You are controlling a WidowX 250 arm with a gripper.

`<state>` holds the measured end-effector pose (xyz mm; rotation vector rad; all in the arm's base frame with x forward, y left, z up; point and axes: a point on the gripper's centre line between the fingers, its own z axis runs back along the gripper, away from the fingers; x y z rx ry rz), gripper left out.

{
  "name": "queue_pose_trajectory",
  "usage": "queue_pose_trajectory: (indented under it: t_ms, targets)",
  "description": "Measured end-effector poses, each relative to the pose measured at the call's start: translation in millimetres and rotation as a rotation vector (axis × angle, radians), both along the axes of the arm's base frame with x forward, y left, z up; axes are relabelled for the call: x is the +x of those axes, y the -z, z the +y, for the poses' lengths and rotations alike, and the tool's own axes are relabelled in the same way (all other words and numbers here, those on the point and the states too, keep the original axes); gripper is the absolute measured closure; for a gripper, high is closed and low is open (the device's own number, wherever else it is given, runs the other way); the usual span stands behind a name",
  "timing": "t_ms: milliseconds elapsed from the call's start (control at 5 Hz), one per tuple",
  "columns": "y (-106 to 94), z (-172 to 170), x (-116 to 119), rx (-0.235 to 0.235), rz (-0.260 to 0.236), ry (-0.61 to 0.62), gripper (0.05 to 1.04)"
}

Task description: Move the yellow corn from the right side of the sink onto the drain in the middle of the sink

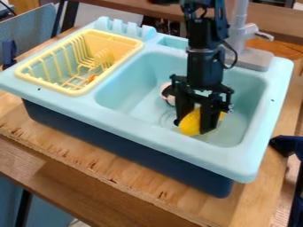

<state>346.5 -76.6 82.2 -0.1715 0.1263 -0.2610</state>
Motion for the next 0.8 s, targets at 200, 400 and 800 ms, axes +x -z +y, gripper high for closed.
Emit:
queue_pose_trajectory:
  t_ms: [200, 400, 800]
  targets:
    - [-0.3, 7.4, -1.5, 0.040, 0.010, 0.001, 0.500]
    - [0.6, 10.6, -1.6, 0.053, 0.010, 0.001, 0.500]
    - [4.3, 6.8, 0.0, 0.028, 0.027, 0.028, 0.428]
